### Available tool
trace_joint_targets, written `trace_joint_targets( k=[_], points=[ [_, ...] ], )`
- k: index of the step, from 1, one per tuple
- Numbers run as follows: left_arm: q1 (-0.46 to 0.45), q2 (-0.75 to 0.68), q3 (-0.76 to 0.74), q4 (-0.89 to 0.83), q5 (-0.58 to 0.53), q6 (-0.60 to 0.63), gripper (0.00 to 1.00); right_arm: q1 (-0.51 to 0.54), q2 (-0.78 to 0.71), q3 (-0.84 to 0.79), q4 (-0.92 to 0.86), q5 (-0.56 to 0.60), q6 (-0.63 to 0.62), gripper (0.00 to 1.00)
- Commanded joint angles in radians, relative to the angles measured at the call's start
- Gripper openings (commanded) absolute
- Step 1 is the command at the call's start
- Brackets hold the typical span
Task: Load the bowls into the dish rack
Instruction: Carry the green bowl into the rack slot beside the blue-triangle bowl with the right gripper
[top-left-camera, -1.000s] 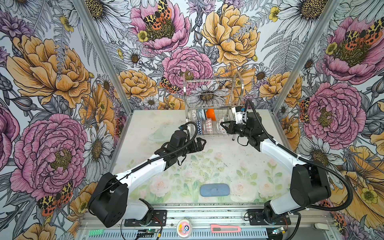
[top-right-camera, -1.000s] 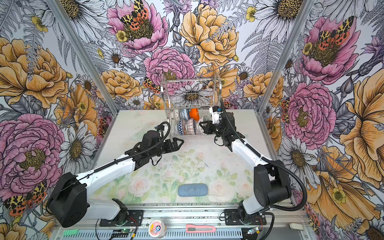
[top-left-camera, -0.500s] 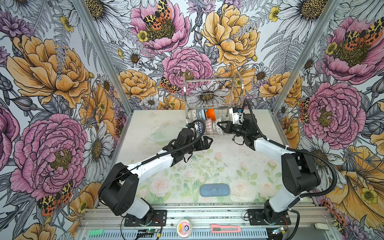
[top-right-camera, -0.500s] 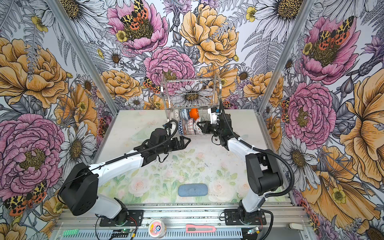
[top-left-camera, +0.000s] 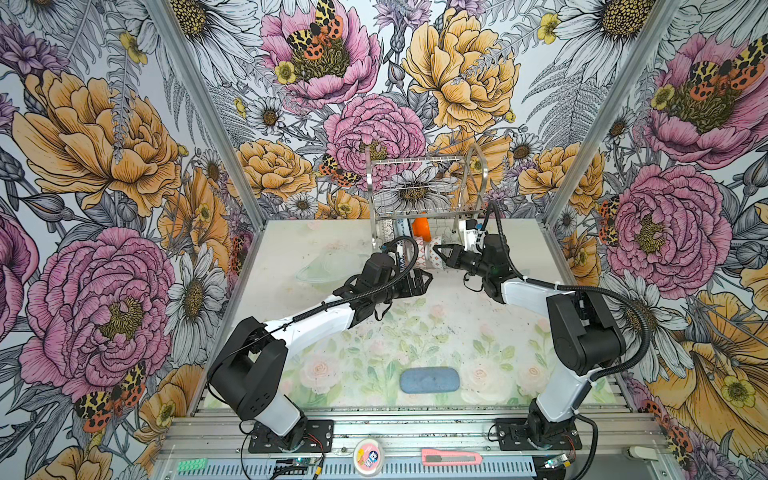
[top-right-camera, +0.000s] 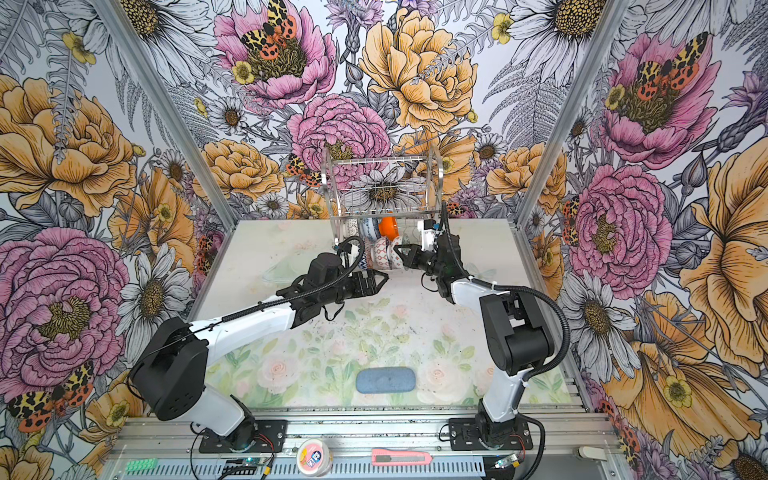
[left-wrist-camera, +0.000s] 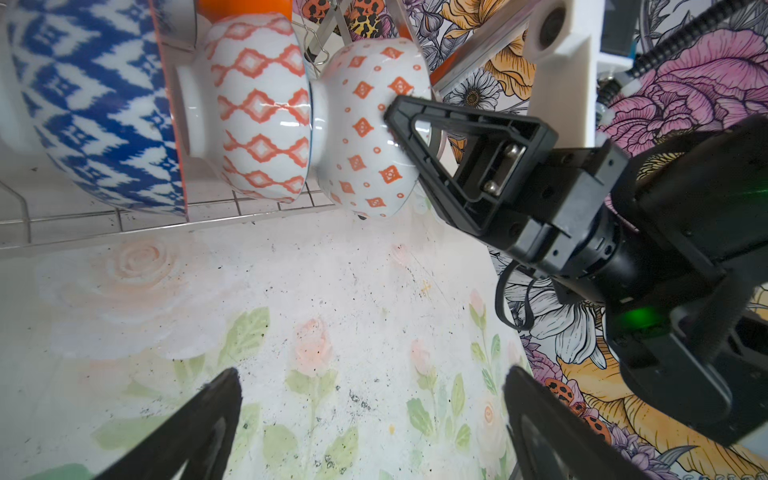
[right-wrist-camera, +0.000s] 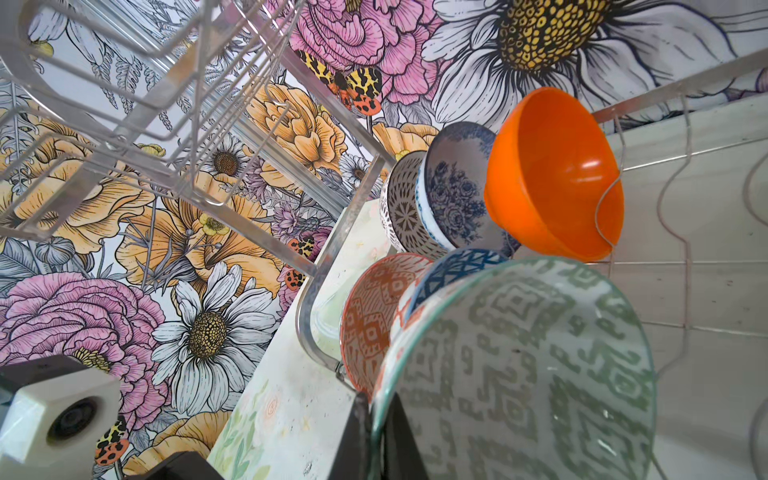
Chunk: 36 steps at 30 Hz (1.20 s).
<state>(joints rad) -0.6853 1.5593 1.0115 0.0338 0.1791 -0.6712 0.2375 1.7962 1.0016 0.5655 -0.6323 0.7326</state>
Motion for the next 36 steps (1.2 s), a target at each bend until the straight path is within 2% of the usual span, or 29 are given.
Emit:
trace_joint_targets(
  k=[1,24,36],
  points=[
    [-0.005,0.012,0.040,0.018,0.025,0.026,0.99,-0.007,0.021,-0.003,0.116,0.014,0.017,0.00],
    [-0.008,0.041,0.062,-0.001,0.022,0.030,0.99,-0.008,0.202,0.024,0.307,-0.018,0.118,0.00],
    [-0.008,0.062,0.076,-0.006,0.027,0.028,0.99,-0.009,0.249,0.035,0.322,-0.013,0.128,0.00]
  ],
)
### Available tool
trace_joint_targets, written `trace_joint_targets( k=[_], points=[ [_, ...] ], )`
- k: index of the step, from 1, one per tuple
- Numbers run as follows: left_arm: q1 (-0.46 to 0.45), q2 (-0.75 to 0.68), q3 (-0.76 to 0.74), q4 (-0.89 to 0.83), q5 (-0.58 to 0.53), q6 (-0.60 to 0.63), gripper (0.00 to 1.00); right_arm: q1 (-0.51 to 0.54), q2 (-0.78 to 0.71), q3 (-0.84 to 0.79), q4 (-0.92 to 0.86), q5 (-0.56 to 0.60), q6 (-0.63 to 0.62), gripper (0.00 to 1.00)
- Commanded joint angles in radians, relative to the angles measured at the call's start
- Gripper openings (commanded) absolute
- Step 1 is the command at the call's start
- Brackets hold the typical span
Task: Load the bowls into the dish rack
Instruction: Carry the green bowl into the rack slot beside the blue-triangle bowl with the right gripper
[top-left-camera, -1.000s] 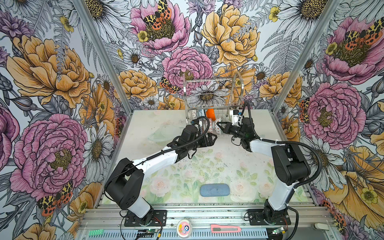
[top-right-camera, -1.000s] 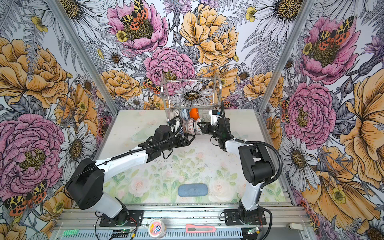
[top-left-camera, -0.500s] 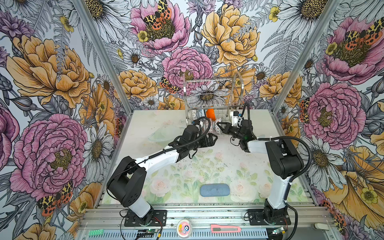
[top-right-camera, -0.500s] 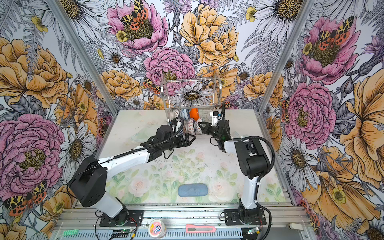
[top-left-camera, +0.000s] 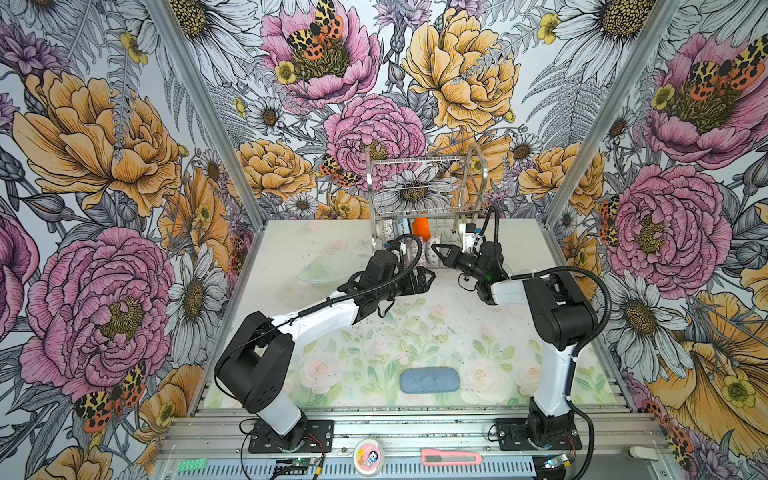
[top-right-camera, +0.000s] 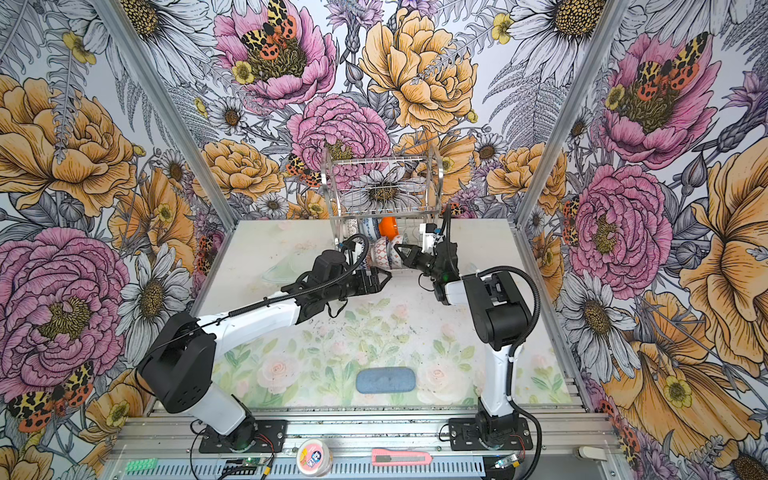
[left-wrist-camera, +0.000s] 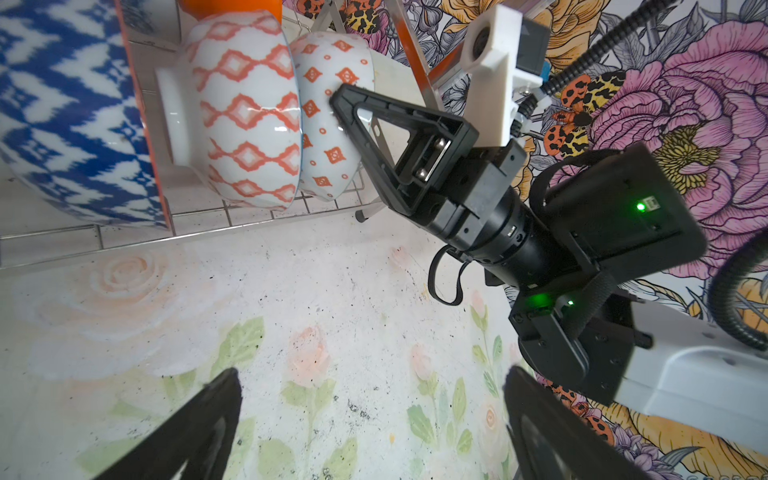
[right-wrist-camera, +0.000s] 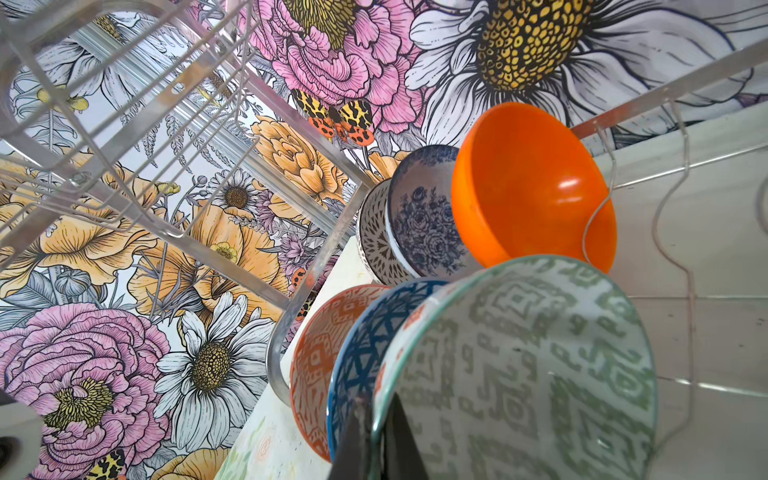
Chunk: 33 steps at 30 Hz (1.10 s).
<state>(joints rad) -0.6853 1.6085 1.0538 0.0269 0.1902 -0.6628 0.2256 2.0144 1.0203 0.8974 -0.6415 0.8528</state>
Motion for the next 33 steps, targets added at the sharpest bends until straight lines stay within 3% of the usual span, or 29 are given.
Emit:
trace_joint_targets(
  k=[1,33],
  points=[
    [-0.008,0.014,0.034,0.000,0.015,0.020,0.99,0.003,0.029,0.013,-0.013,-0.001,0.005,0.00],
    [-0.020,0.046,0.073,-0.018,0.021,0.022,0.99,-0.065,0.009,-0.023,-0.080,-0.001,-0.034,0.03]
  ],
)
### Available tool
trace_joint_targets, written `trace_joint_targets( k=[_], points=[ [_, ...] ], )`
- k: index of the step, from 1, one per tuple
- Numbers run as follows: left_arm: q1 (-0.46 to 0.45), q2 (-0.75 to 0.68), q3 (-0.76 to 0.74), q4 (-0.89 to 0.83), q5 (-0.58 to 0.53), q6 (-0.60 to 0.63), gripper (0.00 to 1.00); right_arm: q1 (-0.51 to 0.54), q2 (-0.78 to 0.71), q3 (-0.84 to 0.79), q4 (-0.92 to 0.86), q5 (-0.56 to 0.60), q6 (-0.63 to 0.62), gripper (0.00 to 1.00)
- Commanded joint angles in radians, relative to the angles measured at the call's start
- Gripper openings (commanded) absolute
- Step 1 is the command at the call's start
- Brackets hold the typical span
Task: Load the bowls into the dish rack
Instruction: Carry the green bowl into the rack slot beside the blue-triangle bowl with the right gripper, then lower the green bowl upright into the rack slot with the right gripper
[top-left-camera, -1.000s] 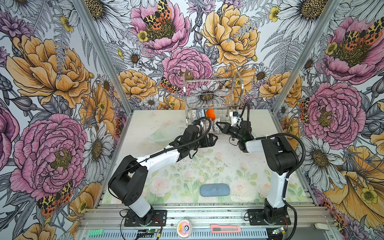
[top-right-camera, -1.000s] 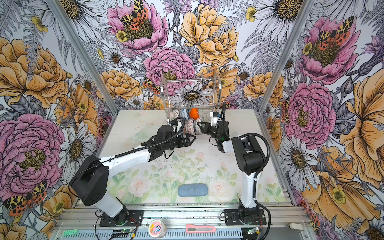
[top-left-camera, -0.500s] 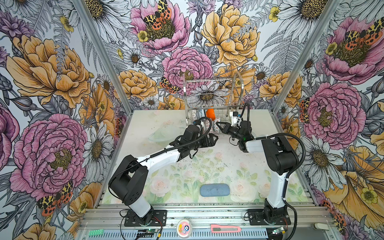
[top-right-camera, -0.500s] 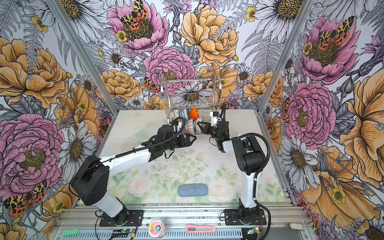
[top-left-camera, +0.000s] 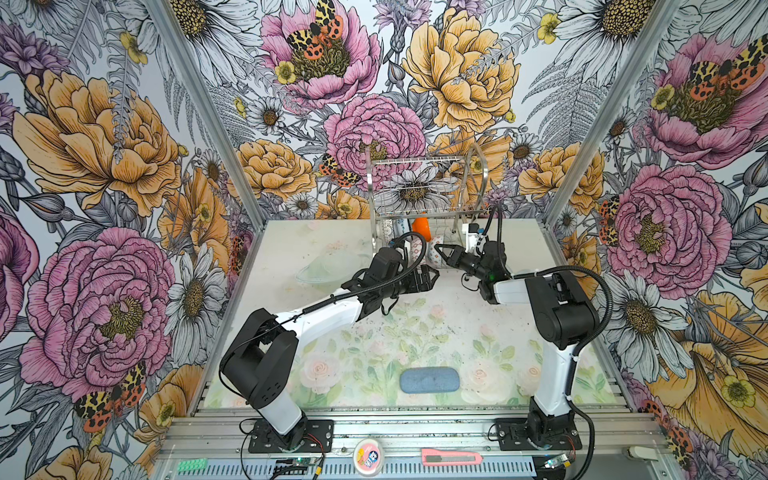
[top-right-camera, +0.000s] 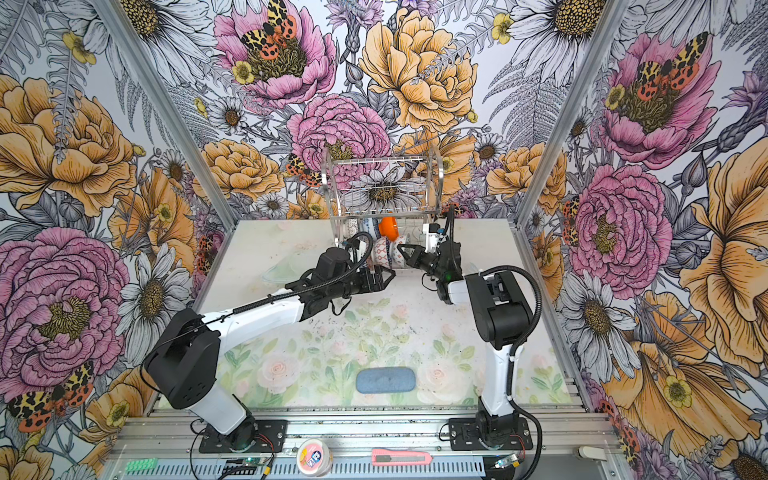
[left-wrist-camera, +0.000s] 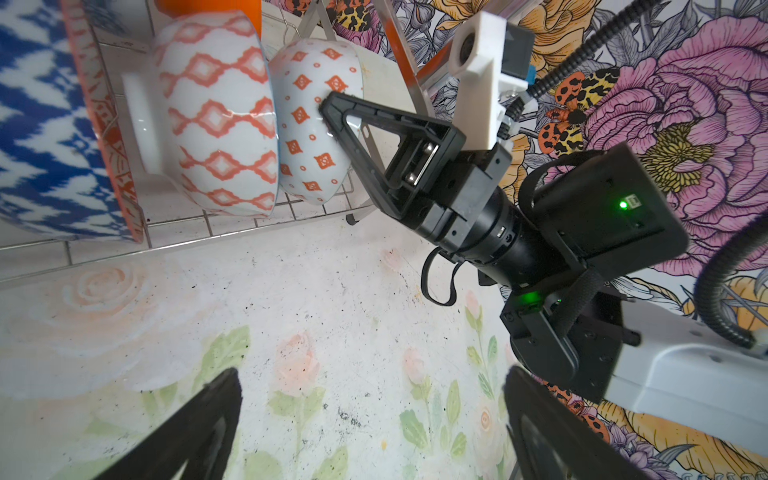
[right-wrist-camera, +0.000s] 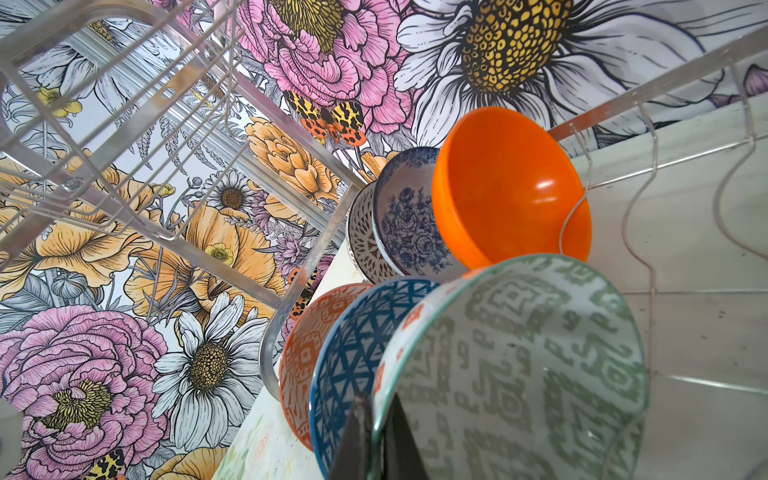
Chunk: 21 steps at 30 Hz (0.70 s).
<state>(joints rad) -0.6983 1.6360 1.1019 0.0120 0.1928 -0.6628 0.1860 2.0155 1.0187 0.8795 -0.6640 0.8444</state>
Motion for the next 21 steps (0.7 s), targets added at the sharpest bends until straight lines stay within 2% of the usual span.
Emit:
trace_joint_targets(
  k=[1,21],
  points=[
    [-0.008,0.021,0.026,-0.003,0.018,0.022,0.99,-0.028,0.006,-0.022,-0.063,0.021,-0.028,0.03],
    [-0.020,0.029,0.042,-0.010,0.015,0.021,0.99,-0.033,-0.068,-0.017,-0.215,0.021,-0.151,0.06]
  ],
)
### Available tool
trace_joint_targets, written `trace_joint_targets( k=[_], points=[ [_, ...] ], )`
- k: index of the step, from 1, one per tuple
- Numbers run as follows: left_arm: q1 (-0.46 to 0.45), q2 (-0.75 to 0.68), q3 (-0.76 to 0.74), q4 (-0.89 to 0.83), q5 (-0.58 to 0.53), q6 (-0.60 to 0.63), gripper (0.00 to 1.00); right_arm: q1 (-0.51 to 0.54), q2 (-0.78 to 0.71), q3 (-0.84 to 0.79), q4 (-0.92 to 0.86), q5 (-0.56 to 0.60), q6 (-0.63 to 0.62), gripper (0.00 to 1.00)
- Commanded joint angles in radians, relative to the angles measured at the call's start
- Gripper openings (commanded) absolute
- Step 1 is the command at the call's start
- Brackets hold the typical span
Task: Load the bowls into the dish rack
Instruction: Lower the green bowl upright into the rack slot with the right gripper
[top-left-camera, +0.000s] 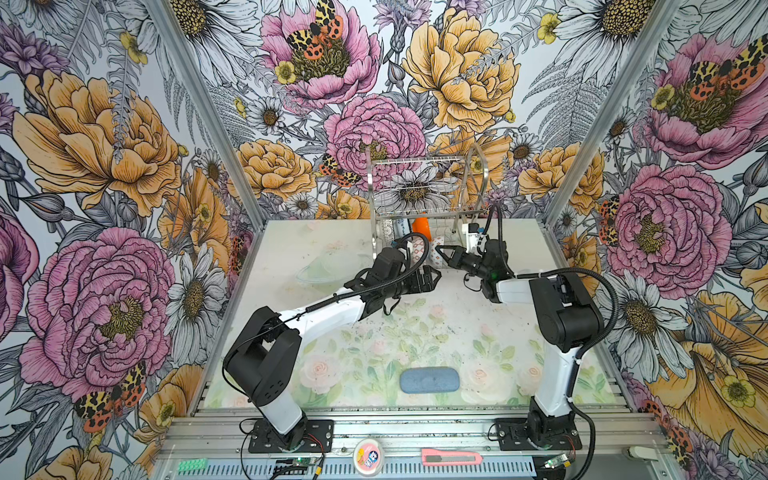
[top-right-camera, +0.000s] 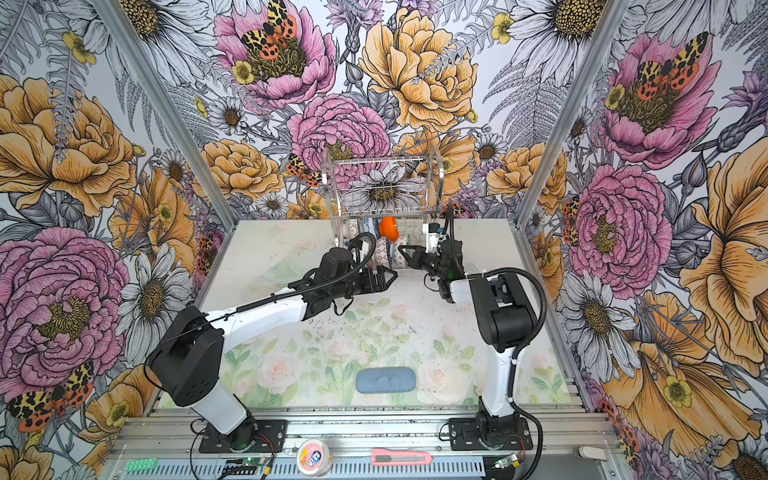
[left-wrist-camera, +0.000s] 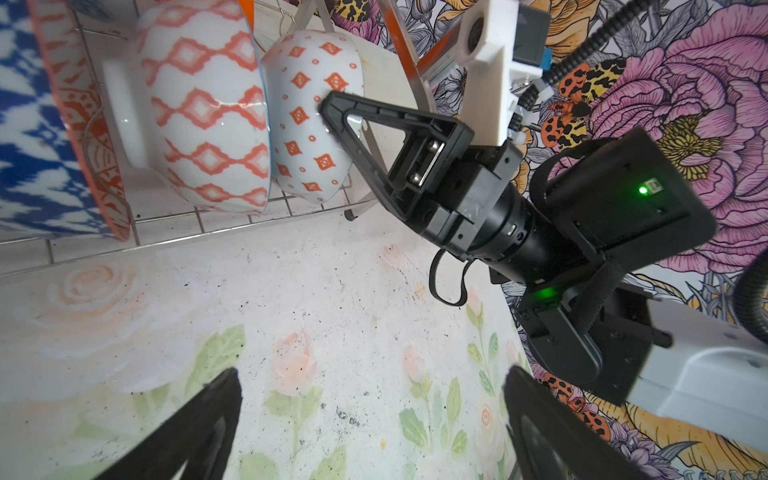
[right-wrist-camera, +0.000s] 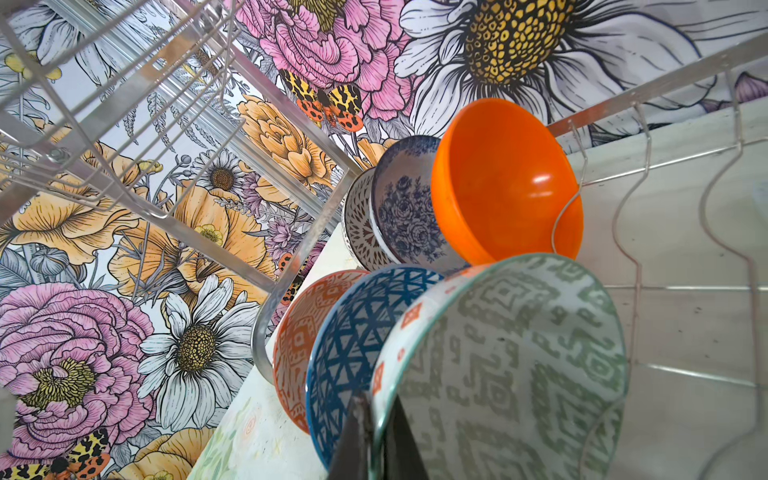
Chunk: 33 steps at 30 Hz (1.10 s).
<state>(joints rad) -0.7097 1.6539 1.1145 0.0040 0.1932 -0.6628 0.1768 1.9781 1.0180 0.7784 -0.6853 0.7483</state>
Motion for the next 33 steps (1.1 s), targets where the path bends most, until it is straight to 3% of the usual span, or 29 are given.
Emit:
trace_joint_targets(
  k=[1,33],
  points=[
    [-0.008,0.011,0.029,-0.003,0.014,0.022,0.99,-0.023,-0.034,-0.016,-0.124,0.043,-0.063,0.06],
    [-0.010,0.009,0.033,-0.007,0.009,0.026,0.99,0.033,-0.082,0.094,-0.494,0.140,-0.340,0.10]
  ],
)
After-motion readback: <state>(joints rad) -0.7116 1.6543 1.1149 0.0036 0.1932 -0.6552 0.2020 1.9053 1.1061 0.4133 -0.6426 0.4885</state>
